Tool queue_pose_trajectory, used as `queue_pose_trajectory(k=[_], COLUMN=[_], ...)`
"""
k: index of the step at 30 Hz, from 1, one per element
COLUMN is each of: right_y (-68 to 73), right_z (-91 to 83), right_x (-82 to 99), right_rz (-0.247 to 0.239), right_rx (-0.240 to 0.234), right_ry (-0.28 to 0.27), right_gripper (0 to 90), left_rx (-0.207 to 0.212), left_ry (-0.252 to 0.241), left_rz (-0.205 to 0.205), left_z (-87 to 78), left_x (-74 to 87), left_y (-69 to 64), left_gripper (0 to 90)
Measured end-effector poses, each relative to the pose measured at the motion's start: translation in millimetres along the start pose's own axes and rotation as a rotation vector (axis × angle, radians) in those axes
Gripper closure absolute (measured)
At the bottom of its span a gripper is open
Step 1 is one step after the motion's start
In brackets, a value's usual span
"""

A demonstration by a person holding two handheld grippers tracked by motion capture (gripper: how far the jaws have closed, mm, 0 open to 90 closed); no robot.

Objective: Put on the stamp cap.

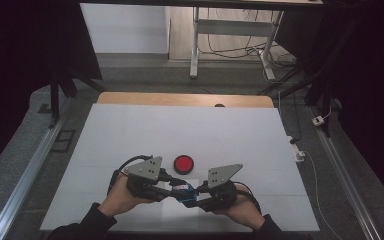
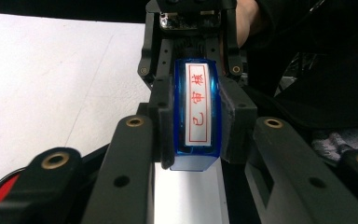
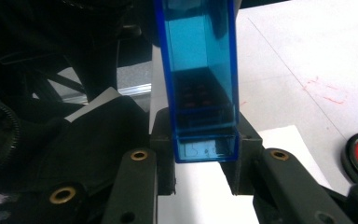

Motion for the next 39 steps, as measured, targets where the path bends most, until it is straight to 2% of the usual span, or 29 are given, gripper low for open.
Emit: queue_pose_trajectory(k=[6,11,17,24,30,39], right_y=[0.0,1.2,1.8,0.4,-1.1,-1.0], right_z=[-0.8,-2.9,-3.3,-2.3,-1.0,-0.8], right_x=[-0.8,-3.1,-3.8,-1.7,-0.2,0.6], right_rz=[-0.016,-0.03,-0.035,-0.024,-0.015,-0.001], right_rx=[-0.006,-0.019,-0.024,-0.015,0.015,0.043], right_ry=[-0.01,-0.047,-0.058,-0.049,-0.044,-0.032], right_gripper=[68.7,68.8,68.9,67.8,60.4,53.9], left_rx=[0.016,0.044,0.054,0.033,0.019,-0.004], left_ry=[-0.023,-0.064,-0.081,-0.051,-0.031,-0.037], left_rz=[-0.017,-0.046,-0.06,-0.061,-0.057,-0.064], left_z=[-0.8,-2.7,-2.9,-1.1,1.2,-4.2], left_x=[1.4,2.5,3.2,2.3,1.6,0.9], left_y=[1.4,4.1,4.6,4.3,3.5,4.4], left_gripper=[70.1,70.0,70.0,70.0,70.0,70.0])
Point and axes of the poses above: each handheld gripper's, and its own axes: z roughly forward along the jaws, x roughly out of its underside, y roughly to its left, the point moved 2 cm from there along z, roughly forward along the jaws, and after that the axes turned 1 degree about z, right-handed, at the moved point
